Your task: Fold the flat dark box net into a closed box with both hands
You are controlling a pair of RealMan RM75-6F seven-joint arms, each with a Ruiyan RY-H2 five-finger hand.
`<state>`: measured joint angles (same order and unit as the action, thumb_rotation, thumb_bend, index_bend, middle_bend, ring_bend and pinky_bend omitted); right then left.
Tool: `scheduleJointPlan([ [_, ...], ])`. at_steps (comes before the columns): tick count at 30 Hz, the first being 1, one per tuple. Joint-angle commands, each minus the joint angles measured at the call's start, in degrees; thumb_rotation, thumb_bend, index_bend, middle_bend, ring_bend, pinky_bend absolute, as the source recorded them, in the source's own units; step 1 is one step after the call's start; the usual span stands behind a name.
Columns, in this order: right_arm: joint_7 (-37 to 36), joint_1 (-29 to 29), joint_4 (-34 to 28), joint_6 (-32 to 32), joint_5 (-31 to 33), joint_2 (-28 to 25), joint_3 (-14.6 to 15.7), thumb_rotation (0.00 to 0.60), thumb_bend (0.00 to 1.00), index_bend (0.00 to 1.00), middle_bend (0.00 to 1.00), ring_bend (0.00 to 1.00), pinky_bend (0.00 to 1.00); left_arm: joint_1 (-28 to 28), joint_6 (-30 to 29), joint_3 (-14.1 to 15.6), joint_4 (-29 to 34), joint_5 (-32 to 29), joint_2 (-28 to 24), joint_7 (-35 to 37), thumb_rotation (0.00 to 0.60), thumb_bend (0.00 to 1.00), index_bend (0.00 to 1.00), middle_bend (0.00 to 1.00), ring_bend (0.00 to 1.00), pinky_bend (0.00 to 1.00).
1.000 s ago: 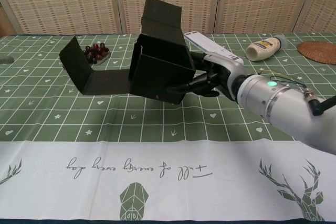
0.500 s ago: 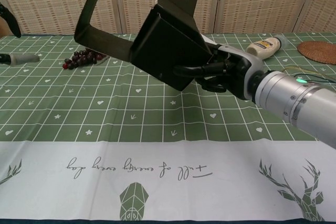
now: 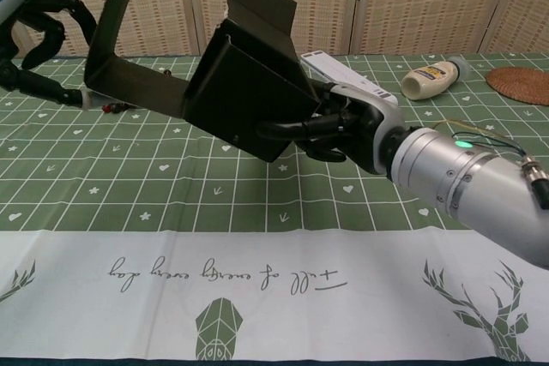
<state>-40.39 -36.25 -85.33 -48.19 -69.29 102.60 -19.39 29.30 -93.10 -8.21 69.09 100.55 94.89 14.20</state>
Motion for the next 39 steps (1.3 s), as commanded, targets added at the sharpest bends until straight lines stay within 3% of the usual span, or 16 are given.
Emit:
scheduleJointPlan([
  [1,2.84,-1.17,0.86,0.06,-0.12,0.86,0.40,0.600,0.34,0.39,0.47,0.80,1.00,0.73,1.41,0.76,1.37,0.28,-0.31,0.22,0.600,0.10,0.00,0.00,0.51,0.89],
  [8,8.11,-2.99,2.18,0.24,1.34,2.78,0.58,0.600,0.34,0.39,0.47,0.80,1.00,2.54,3.93,1.00,3.90,0.37,-1.07,-0.68,0.600,0.10,0.00,0.00,0.50,0.89],
  [19,12.30,-4.22,4.20,0.57,2.68,4.16,0.94,0.600,0.35,0.39,0.47,0.80,1.00,3.79,4.55,2.26,1.27,1.34,-0.09,-1.37,0.600,0.10,0.00,0.00,0.50,0.89],
  [22,13.39,-4.70,5.25,1.05,3.19,4.57,0.99,0.600,0.35,0.39,0.47,0.80,1.00,4.16,4.88,3.03,-0.75,1.82,0.25,-1.00,0.600,0.10,0.04,0.00,0.51,0.89],
  [24,14.01,-4.95,5.87,1.19,3.48,4.90,0.98,0.600,0.36,0.39,0.47,0.80,1.00,4.32,5.38,3.52,-2.06,1.80,0.54,-0.63,0.600,0.10,0.12,0.03,0.51,0.89],
  [29,15.73,-5.86,7.91,2.23,4.51,5.99,1.07,0.600,0.37,0.39,0.47,0.80,1.00,4.93,5.54,4.53,-8.41,2.12,2.92,1.47,0.600,0.10,0.24,0.11,0.53,0.89],
  [39,18.00,-7.30,12.87,4.43,5.95,8.37,1.39,0.600,0.37,0.39,0.47,0.80,1.00,5.98,4.83,7.30,-24.63,3.11,10.82,6.77,0.600,0.10,0.28,0.16,0.56,0.89],
])
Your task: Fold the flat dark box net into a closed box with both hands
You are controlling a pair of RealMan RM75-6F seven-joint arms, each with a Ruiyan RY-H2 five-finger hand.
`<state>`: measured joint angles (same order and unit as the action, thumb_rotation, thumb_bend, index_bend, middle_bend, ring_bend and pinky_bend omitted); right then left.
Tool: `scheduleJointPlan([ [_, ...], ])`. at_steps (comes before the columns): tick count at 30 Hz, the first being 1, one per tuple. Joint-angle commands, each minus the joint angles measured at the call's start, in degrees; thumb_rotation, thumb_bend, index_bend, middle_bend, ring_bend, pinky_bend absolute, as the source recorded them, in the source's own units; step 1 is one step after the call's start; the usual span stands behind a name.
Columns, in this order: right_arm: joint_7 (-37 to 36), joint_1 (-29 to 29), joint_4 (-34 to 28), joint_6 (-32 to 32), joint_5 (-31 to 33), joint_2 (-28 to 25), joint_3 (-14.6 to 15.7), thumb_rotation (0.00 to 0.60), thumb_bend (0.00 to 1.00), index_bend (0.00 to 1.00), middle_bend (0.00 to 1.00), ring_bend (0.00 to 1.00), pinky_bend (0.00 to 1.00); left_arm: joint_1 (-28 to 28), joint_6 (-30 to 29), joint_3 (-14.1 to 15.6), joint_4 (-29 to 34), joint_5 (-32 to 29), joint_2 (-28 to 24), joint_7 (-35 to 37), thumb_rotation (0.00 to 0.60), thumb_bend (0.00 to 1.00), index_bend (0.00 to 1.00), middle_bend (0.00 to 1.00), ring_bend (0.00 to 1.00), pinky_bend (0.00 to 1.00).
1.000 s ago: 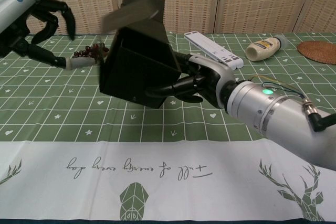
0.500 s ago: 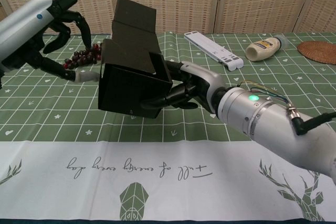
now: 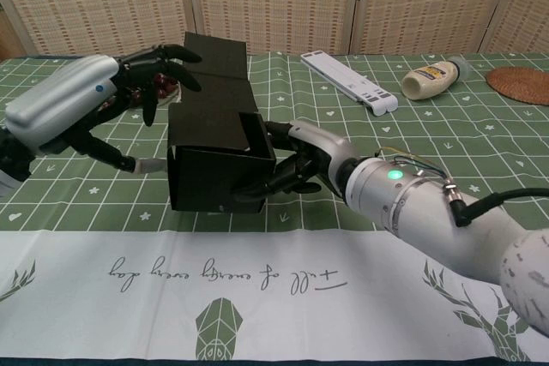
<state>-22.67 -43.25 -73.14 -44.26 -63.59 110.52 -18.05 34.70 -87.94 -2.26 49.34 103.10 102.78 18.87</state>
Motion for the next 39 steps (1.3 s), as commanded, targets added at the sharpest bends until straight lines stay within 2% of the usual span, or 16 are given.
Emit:
scheduleJointPlan([
  [1,0.32,-0.34,0.93,0.54,0.23,0.59,0.04,0.600,0.37,0.39,0.47,0.80,1.00,0.71,-0.45,1.55,-5.84,0.68,3.30,2.34,0.600,0.10,0.29,0.17,0.56,0.89],
  [5,0.18,-0.35,1.77,0.41,-0.23,1.14,0.02,0.600,0.37,0.39,0.47,0.80,1.00,1.40,-0.79,2.27,-8.21,1.10,3.93,2.82,0.600,0.10,0.31,0.19,0.56,0.89],
  [11,-1.04,-0.02,2.51,0.15,-1.08,1.95,0.02,0.600,0.37,0.39,0.47,0.80,1.00,2.50,0.09,3.49,-8.19,1.53,3.49,2.30,0.600,0.10,0.35,0.23,0.57,0.89],
  [23,-2.75,0.58,2.52,-0.90,-3.34,2.27,0.11,0.600,0.39,0.39,0.47,0.80,1.00,4.94,3.85,5.31,-2.93,1.84,0.07,-0.12,0.600,0.10,0.48,0.39,0.59,0.89],
  [32,-4.24,0.85,3.83,-1.98,-5.42,3.32,0.70,0.600,0.41,0.39,0.47,0.80,1.00,5.47,5.27,5.92,-1.61,1.43,0.01,-0.65,0.600,0.10,0.52,0.44,0.59,0.88],
  [39,-5.64,1.17,6.52,-2.52,-7.20,4.38,1.89,0.600,0.41,0.39,0.47,0.80,1.00,5.58,5.86,6.55,-3.13,1.37,1.17,-0.44,0.600,0.10,0.54,0.46,0.59,0.83],
])
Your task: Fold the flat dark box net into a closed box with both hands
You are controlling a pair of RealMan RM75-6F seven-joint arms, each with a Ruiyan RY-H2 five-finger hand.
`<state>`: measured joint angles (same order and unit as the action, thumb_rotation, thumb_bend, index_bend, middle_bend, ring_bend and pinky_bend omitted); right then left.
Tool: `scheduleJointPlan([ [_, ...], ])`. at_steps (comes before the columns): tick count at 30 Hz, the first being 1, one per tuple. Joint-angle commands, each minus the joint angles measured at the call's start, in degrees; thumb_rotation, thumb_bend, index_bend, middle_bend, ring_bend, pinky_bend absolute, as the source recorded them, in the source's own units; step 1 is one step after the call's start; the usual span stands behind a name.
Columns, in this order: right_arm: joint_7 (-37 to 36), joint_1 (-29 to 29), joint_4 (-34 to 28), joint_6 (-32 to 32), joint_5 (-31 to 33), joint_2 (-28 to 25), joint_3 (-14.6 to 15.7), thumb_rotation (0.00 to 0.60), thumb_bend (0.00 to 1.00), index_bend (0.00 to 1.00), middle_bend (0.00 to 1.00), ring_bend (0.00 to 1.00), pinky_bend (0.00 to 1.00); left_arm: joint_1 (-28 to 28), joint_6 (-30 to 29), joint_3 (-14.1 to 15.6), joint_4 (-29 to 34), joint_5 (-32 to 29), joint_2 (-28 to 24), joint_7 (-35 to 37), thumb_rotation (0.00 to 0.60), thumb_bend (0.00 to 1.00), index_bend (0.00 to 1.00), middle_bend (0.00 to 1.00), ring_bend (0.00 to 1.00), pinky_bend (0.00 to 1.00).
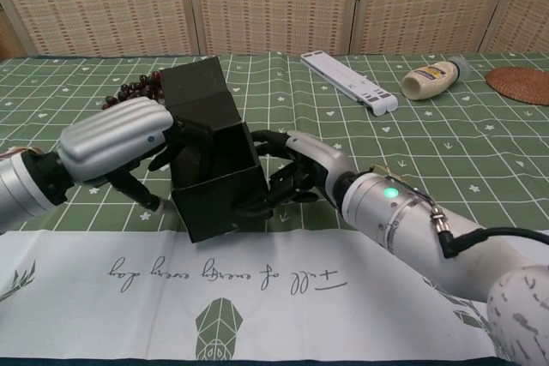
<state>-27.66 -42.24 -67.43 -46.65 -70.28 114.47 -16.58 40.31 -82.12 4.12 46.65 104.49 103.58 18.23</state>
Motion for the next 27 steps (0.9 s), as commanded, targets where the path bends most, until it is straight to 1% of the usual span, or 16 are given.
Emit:
scheduleJointPlan([
  [1,-1.01,0.22,1.32,-0.18,-0.80,0.62,0.62,0.600,0.41,0.39,0.47,0.80,1.00,-0.08,0.08,0.36,-0.90,0.01,0.68,0.31,0.600,0.10,0.54,0.45,0.59,0.82],
  [10,-3.71,1.21,3.86,-0.84,-2.84,1.27,2.19,0.600,0.42,0.39,0.47,0.80,1.00,-0.64,-0.57,0.86,-3.38,-0.09,2.27,-0.87,0.600,0.10,0.50,0.45,0.60,0.82],
  [19,-4.51,1.68,4.19,-1.26,-4.03,1.27,2.93,0.600,0.43,0.39,0.47,0.80,1.00,-2.06,-0.80,1.43,-1.61,-0.72,1.51,-3.23,0.600,0.10,0.51,0.45,0.62,0.82],
  [27,-3.99,2.11,3.58,-1.63,-4.59,0.88,3.49,0.600,0.44,0.39,0.47,0.80,1.00,-2.68,-0.29,1.92,-0.74,-0.97,1.78,-3.32,0.600,0.10,0.52,0.46,0.63,0.82],
])
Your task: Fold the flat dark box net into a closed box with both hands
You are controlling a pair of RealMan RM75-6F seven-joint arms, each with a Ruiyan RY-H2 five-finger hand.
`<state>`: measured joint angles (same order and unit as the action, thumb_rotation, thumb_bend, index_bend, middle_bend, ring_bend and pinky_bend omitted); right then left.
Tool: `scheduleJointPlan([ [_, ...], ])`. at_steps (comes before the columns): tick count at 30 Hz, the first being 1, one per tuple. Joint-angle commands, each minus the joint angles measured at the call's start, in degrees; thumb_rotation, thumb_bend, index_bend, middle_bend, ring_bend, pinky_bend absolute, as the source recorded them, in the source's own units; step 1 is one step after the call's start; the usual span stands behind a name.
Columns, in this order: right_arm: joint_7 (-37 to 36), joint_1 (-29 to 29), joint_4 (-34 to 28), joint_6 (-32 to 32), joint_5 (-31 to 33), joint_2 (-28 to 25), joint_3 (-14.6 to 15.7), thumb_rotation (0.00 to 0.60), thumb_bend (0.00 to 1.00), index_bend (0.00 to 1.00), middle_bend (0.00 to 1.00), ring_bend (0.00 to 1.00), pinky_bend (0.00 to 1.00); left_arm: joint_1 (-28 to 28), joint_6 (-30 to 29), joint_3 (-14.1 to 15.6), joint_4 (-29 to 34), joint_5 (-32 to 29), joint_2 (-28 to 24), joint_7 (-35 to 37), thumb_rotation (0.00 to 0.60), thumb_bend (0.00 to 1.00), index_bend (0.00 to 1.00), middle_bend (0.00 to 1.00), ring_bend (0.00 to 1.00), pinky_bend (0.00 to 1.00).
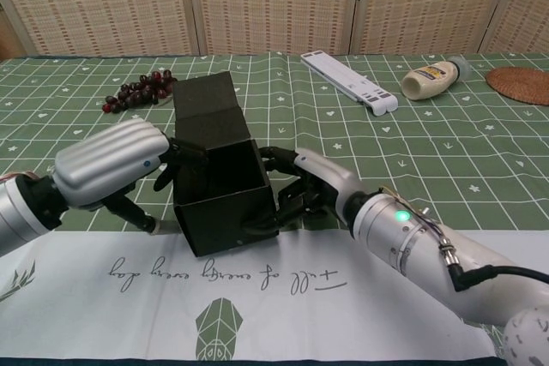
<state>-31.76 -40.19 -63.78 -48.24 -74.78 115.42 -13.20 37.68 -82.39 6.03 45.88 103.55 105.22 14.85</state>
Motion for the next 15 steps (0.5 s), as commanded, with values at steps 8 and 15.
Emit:
scheduleJointPlan([
  [8,0.44,0.57,-0.41,-0.48,-0.89,-0.31,1.00,0.600,0.45,0.39,0.47,0.80,1.00,-0.08,0.33,0.44,-1.00,0.34,1.25,-0.11,0.600,0.10,0.53,0.46,0.63,0.81],
  [15,0.21,0.80,-0.37,-0.74,-1.47,-0.19,1.44,0.600,0.45,0.39,0.47,0.80,1.00,0.95,0.84,1.06,-1.99,1.52,1.51,-0.69,0.600,0.10,0.58,0.49,0.63,0.81],
])
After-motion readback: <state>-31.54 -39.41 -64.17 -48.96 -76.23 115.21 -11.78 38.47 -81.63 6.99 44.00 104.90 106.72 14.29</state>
